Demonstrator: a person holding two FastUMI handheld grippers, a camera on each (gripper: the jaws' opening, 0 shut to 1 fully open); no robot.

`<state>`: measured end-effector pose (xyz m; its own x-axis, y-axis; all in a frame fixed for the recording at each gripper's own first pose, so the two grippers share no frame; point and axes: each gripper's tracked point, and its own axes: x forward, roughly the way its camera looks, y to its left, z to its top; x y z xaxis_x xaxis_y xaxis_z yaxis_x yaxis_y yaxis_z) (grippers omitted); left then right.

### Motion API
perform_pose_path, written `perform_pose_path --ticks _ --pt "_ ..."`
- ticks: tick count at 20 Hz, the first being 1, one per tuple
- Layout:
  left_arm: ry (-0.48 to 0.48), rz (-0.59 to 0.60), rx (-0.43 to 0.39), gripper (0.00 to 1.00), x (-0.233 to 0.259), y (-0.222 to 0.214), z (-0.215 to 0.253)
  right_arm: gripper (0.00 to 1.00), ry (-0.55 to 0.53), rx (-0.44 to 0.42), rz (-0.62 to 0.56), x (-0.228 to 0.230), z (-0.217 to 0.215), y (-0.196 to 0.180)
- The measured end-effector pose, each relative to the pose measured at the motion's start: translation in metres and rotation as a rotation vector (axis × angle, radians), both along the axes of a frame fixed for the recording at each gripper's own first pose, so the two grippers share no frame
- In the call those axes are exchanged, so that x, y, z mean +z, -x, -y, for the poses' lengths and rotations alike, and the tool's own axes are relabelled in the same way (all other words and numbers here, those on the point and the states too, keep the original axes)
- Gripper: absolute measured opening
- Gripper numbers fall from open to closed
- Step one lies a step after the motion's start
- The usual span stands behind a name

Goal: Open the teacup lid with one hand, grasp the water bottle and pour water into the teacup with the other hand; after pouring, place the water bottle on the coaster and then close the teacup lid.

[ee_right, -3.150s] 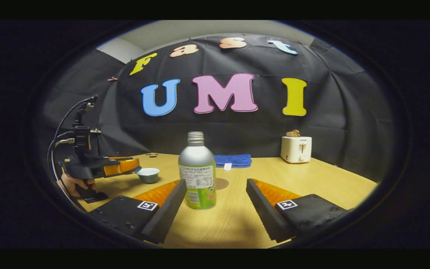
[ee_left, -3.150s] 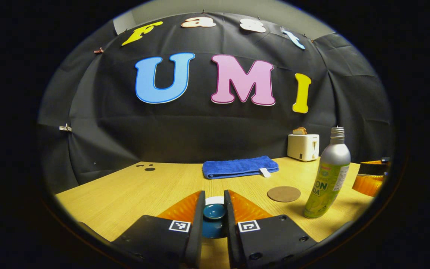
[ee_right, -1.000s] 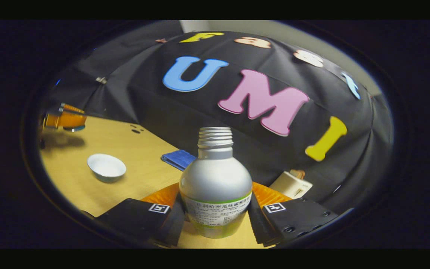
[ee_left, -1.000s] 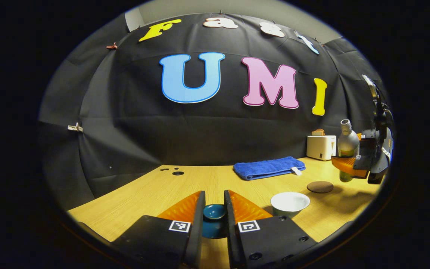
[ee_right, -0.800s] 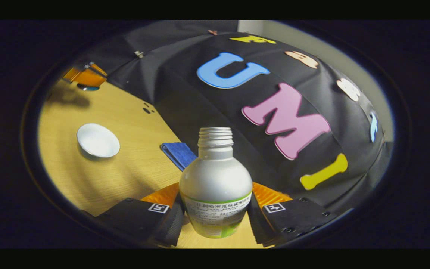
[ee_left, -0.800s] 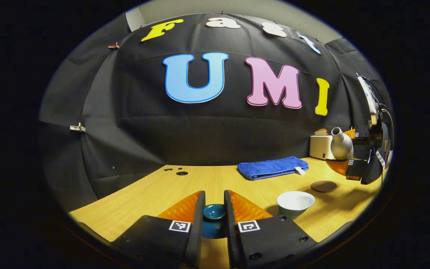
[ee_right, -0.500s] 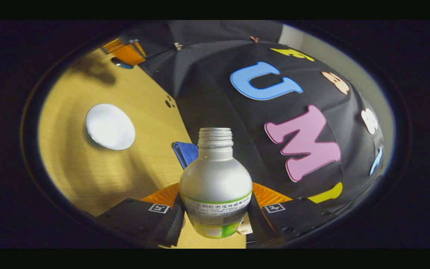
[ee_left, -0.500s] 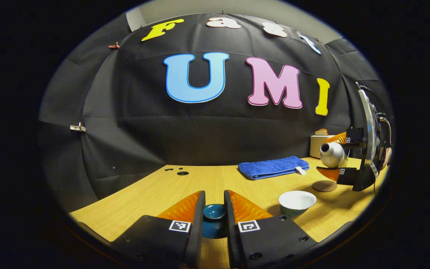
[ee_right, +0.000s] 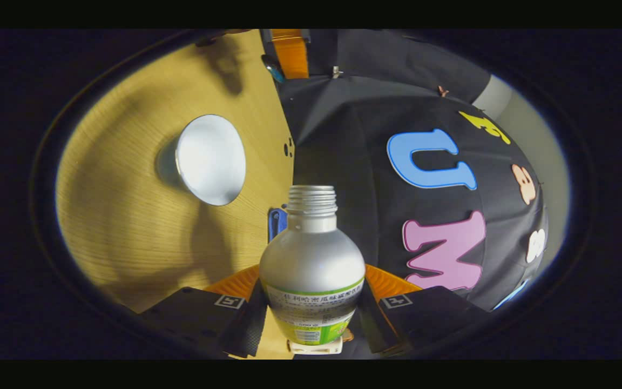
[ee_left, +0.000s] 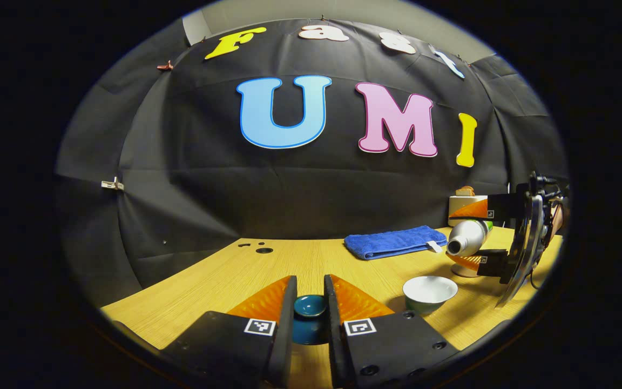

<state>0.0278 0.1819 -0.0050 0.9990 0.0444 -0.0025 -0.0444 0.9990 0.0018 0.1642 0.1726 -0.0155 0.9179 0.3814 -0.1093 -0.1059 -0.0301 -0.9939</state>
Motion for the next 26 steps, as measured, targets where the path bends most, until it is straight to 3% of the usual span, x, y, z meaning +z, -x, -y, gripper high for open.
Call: perform_pose_path --ticks 5,9,17,26 --pt "0.0 0.0 0.0 0.32 0.0 0.0 0.0 0.76 0.129 0.045 0.009 -0.012 -0.001 0.001" --pt "-0.001 0.0 -0.007 0.32 0.0 0.0 0.002 0.78 0.171 0.064 0.026 -0.014 -0.001 0.004" --pt "0.0 -0.001 -0.007 0.32 0.0 -0.001 0.002 0.76 0.327 0.14 0.12 -0.005 -0.012 0.004" --pt "0.0 -0.001 -0.007 0.32 0.0 0.0 0.002 0.76 0.393 0.193 0.155 -0.001 -0.019 0.007"
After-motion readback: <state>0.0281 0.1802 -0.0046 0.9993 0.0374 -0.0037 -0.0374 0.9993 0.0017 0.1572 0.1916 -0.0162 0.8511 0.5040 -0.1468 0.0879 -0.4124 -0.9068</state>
